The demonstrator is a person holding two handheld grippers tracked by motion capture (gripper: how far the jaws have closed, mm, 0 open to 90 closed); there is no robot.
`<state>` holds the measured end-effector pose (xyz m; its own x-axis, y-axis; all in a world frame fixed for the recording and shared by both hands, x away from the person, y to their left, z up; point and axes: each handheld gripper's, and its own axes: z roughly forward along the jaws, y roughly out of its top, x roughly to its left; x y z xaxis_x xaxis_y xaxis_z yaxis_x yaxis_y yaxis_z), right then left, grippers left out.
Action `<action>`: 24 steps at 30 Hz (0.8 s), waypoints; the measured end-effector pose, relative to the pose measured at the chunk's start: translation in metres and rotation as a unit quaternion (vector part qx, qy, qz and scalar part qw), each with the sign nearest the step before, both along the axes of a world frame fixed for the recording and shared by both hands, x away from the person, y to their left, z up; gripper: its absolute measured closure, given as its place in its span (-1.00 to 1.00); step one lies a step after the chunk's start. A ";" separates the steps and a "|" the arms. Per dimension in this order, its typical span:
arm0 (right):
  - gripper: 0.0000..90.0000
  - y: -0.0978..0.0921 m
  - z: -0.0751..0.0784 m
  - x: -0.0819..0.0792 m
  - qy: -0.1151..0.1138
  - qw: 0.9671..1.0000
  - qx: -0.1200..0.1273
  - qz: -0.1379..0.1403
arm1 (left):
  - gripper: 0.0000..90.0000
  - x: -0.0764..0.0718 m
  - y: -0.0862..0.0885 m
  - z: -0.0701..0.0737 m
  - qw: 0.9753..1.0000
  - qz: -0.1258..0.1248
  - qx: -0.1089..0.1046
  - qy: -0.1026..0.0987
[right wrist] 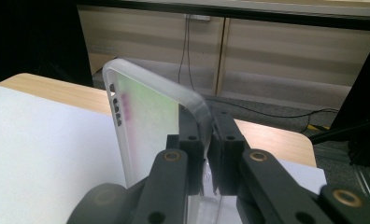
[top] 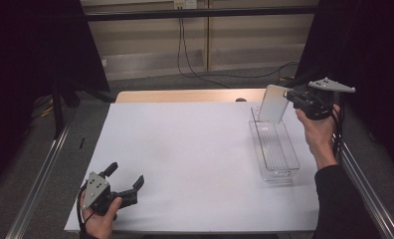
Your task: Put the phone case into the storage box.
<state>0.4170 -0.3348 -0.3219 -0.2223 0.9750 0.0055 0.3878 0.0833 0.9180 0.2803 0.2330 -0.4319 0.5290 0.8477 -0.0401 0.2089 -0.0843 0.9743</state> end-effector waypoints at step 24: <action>0.87 0.007 -0.028 0.032 0.017 0.999 -0.019 -0.033 | -0.94 0.000 0.001 0.002 1.000 -0.007 0.008 0.000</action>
